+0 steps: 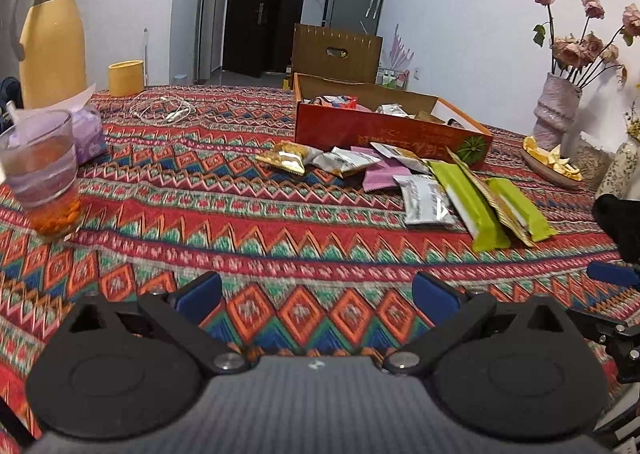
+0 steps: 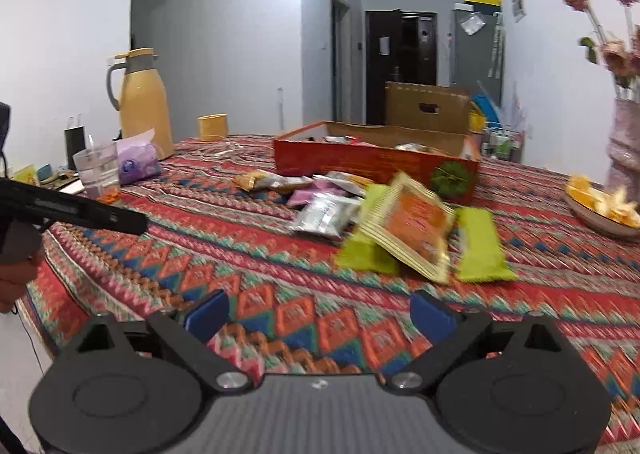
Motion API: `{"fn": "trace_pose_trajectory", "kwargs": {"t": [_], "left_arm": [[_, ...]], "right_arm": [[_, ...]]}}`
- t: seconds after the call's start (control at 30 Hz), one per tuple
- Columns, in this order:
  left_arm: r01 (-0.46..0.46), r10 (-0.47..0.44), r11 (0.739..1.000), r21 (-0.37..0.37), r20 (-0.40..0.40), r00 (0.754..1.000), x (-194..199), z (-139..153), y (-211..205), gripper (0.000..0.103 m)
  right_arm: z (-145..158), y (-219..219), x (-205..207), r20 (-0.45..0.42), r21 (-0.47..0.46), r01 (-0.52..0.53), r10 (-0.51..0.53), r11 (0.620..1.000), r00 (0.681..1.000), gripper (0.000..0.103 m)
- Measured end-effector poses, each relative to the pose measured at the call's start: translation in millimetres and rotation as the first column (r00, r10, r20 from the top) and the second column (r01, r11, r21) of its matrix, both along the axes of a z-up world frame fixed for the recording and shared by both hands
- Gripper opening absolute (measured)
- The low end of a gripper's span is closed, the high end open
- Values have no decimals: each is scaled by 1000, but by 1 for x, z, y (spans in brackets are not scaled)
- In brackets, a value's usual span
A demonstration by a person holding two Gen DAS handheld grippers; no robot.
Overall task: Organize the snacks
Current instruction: 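Grasp a biscuit packet with the left tool while the right tool grasps a white sachet, then carry the biscuit packet and sachet into the cardboard box and open both tools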
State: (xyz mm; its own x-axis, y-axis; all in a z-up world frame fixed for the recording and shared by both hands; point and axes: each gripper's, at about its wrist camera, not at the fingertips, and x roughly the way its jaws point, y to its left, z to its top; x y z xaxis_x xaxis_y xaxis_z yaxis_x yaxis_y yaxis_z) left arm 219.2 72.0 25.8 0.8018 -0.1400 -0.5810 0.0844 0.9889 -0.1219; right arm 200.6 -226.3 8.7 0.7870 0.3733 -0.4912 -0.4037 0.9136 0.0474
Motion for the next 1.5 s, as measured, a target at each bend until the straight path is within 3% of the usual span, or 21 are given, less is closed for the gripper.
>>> {"fn": "trace_pose_trajectory", "kwargs": {"t": [0.13, 0.27, 0.33, 0.53, 0.67, 0.77, 0.83, 0.87, 0.9, 0.93, 1.1, 1.5], "left_arm": [[-1, 1, 1000, -1, 2, 1000, 27, -1, 5, 103], [-51, 49, 998, 46, 40, 998, 60, 4, 8, 103], [-87, 82, 993, 82, 70, 994, 81, 6, 8, 103], [-46, 26, 987, 155, 125, 992, 149, -1, 0, 103], [33, -47, 986, 163, 88, 995, 192, -17, -6, 102], [42, -50, 988, 146, 53, 997, 215, -31, -5, 92], [32, -37, 991, 127, 38, 999, 224, -39, -4, 80], [30, -34, 993, 112, 27, 999, 228, -42, -1, 70], [43, -43, 995, 94, 0, 999, 232, -44, 1, 54], [51, -49, 996, 74, -20, 999, 235, -46, 3, 46], [14, -13, 997, 80, -22, 1000, 213, -40, 7, 42], [-82, 82, 997, -17, 68, 994, 64, 0, -7, 42]], "right_arm": [[7, 24, 38, -10, 44, -26, 26, 999, 1000, 95], [6, 47, 95, -19, 66, -18, 19, 998, 1000, 79], [3, 60, 125, -49, 34, 6, -4, 999, 999, 78], [-21, 87, 181, -83, -82, 52, -59, 995, 995, 68], [-34, 87, 186, -89, -89, 36, -44, 995, 995, 59], [-34, 85, 185, -88, -67, 29, -35, 997, 996, 52], [-35, 82, 187, -101, -48, 25, -30, 999, 994, 48], [-35, 82, 188, -106, -39, 23, -28, 999, 994, 47], [-35, 80, 189, -111, -29, 22, -25, 999, 994, 45], [-35, 79, 189, -114, -22, 21, -24, 1000, 993, 44], [-35, 75, 190, -119, 7, 19, -18, 1000, 993, 40], [-31, 75, 174, -93, 10, -27, 28, 1000, 995, 39]]}}
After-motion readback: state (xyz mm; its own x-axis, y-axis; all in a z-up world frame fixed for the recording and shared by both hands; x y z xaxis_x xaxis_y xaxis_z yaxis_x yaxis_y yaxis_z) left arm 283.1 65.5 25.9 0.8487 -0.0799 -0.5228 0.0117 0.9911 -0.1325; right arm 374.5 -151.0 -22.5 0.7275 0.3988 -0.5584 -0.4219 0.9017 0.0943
